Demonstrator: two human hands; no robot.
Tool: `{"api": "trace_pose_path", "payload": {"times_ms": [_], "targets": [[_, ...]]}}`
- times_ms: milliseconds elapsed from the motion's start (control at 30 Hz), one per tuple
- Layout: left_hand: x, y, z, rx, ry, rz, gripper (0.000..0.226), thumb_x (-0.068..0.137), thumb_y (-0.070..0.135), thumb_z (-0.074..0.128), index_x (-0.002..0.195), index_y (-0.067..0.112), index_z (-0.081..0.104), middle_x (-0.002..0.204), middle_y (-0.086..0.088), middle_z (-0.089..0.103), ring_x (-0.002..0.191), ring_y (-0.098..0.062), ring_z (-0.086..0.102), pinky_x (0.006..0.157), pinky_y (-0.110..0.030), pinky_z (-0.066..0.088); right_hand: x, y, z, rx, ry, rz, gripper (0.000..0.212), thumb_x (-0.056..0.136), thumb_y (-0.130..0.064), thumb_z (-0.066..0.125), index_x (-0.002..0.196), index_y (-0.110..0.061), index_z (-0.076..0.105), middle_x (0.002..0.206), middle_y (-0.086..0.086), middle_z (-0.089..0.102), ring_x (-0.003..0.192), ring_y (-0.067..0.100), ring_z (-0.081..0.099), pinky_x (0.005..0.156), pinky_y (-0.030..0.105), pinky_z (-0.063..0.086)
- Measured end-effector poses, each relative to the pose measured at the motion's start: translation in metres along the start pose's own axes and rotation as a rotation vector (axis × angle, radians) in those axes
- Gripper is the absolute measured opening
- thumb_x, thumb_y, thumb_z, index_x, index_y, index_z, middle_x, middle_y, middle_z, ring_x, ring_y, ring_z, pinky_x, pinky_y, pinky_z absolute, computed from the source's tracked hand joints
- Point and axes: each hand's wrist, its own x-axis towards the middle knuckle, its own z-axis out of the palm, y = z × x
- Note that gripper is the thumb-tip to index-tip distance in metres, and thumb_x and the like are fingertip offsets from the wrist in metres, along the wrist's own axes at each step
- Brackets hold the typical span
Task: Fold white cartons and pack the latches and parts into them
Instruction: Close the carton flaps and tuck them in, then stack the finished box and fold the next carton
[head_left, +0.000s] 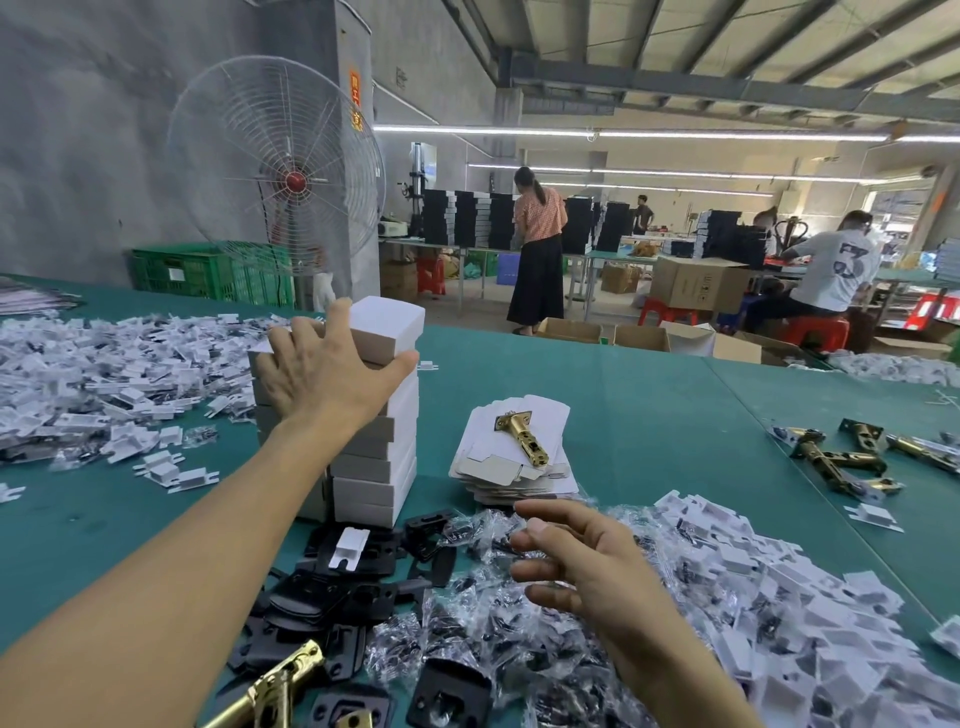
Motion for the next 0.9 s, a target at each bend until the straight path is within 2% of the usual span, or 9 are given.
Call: {"api": "trace_pose_path", "payload": {"times_ms": [200,533,900], "targets": [[-0.004,0.004,0.002,0.008,0.017,0.019,0.091,0.072,0.079,0.06,0.142,0.025,0.036,0.128,-0.016,0.052,0.12,-0.035,0.044,0.097,-0.047,0.033,0.001,0.001,0.0,-0.014,0.002,0.005,0.015,0.096,-0.015,0.062,0.106,-0.02,0.073,0.092,0.009,0.076,0.072,0.016,0.069,0.064,0.025,0.055],[0.006,0.005,0.005,0.053,0.062,0.052,0.083,0.08,0.069,0.061,0.143,0.017,0.042,0.131,-0.018,0.052,0.121,-0.035,0.04,0.095,-0.046,0.031,0.0,0.004,0.004,-0.121,0.002,-0.008,0.015,0.096,-0.016,0.062,0.104,-0.023,0.072,0.088,0.002,0.076,0.071,0.011,0.068,0.065,0.023,0.054],[0.001,0.01,0.006,-0.065,0.196,0.072,0.079,0.08,0.057,0.07,0.138,0.009,0.046,0.122,-0.023,0.056,0.111,-0.037,0.045,0.089,-0.047,0.034,0.003,0.01,0.004,-0.116,0.008,0.011,0.015,0.097,-0.017,0.062,0.103,-0.023,0.074,0.089,0.004,0.076,0.071,0.013,0.068,0.063,0.023,0.053]]}}
